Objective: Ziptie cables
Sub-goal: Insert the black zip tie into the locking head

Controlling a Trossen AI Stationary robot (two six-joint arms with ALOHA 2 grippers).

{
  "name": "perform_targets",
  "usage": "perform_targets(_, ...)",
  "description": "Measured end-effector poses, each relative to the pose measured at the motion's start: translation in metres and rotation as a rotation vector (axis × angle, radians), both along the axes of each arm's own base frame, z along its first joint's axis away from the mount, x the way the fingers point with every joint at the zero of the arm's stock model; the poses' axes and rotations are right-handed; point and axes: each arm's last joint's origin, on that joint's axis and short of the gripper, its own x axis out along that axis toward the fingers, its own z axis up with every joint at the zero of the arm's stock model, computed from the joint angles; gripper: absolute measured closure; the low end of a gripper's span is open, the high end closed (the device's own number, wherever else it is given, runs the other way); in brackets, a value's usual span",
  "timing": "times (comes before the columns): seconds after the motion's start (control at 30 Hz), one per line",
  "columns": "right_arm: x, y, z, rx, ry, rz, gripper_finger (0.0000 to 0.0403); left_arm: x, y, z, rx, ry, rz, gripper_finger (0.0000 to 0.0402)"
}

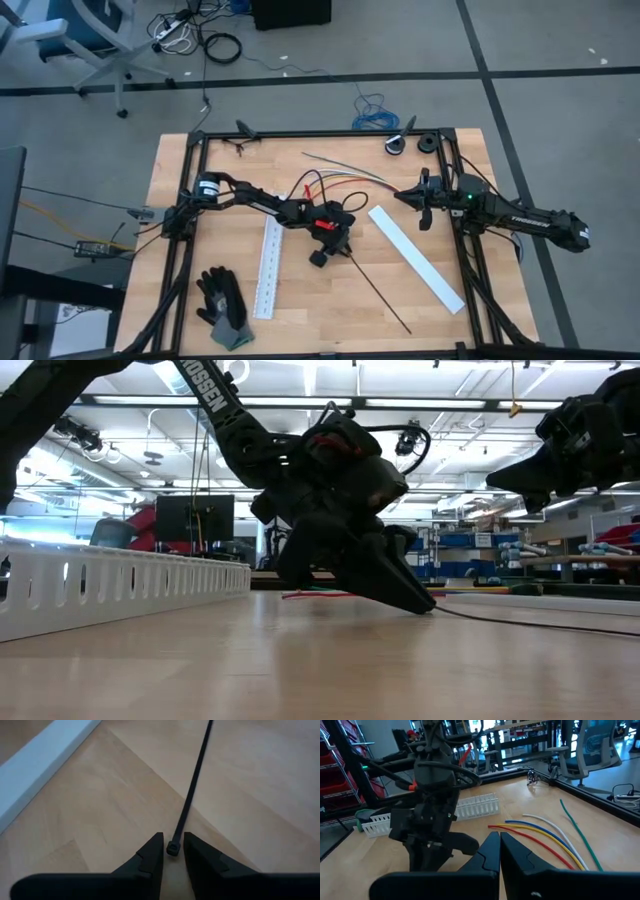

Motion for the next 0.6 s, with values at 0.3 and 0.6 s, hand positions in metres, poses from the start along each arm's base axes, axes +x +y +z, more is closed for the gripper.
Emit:
perform_targets(0.3,0.0,0.0,0.0001,0.0,-0.001,0.0,0.0399,-0.0003,-0.0006,-0.0005,0.005,0.007,0.005,0.0354)
perform_targets(0.6,0.0,0.0,0.0,0.0,0.0,0.0,0.0399,-0.0019,-0.0007,0.0034,-0.028,0.041,0.036,0.0382)
